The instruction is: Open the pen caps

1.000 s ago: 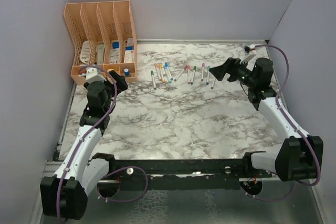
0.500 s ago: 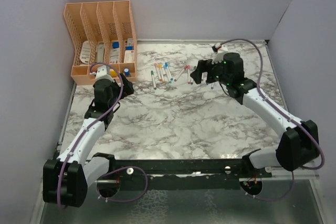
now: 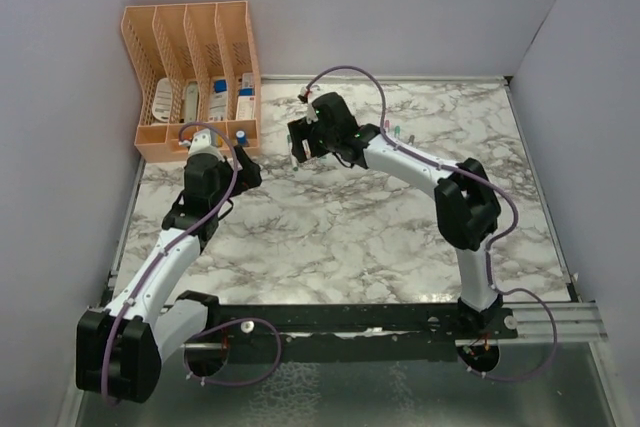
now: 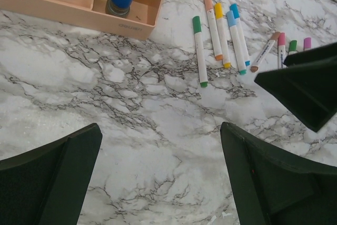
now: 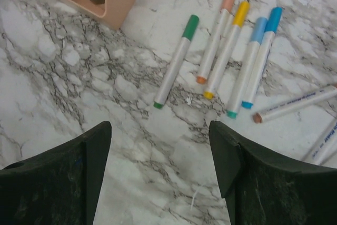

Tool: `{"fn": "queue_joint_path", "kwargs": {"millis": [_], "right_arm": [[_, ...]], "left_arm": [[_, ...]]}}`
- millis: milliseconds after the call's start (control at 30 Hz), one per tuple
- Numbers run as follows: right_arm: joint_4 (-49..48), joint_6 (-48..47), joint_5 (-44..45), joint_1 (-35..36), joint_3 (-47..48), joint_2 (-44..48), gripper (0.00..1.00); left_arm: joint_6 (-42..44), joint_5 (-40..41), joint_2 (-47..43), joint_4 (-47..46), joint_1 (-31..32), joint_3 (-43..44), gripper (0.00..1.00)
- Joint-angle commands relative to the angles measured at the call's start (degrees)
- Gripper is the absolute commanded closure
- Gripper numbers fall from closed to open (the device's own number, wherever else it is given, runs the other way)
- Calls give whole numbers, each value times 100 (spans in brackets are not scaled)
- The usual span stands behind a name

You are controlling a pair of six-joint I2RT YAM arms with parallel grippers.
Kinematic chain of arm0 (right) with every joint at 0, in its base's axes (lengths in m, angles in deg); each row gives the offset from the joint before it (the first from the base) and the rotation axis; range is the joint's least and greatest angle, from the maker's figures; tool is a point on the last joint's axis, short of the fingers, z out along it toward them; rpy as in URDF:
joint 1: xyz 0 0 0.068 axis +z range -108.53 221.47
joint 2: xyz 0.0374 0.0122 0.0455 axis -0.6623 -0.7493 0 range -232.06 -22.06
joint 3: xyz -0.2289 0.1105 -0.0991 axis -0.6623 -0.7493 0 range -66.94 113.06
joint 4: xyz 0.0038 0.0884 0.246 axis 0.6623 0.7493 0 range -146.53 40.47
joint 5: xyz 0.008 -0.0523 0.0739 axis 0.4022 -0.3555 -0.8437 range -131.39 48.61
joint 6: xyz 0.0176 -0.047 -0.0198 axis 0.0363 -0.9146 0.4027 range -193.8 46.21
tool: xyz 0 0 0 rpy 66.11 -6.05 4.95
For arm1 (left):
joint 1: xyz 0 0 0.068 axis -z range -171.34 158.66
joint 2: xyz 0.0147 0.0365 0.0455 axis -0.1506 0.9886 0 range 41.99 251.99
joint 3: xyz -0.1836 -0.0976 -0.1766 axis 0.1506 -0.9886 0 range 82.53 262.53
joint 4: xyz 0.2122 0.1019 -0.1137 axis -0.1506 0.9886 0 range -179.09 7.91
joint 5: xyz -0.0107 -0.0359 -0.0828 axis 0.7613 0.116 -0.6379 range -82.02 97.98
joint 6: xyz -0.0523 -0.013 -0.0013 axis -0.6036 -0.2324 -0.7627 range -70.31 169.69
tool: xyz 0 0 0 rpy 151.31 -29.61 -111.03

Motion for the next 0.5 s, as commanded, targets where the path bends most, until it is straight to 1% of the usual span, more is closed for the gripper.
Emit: {"fn": "queue_joint_path", "kwargs": {"millis": [0, 67, 167, 267, 467], "right_arm": [[634, -92, 406, 179, 1256, -888, 27], [735, -80, 521, 260, 1630, -1232, 29], [800, -52, 603, 310, 2088, -1634, 36], [908, -45, 618, 315, 2442, -1978, 41], [1014, -18, 608, 345, 2874, -2502, 44]], "left_arm": [[-173, -119, -99, 229, 26, 119, 1], [-221, -99, -179, 245, 28, 55, 1], [-235, -36, -338, 308, 24, -37, 1], [-223, 23, -480, 389, 24, -85, 1], [-218, 110, -655, 468, 25, -138, 1]]}}
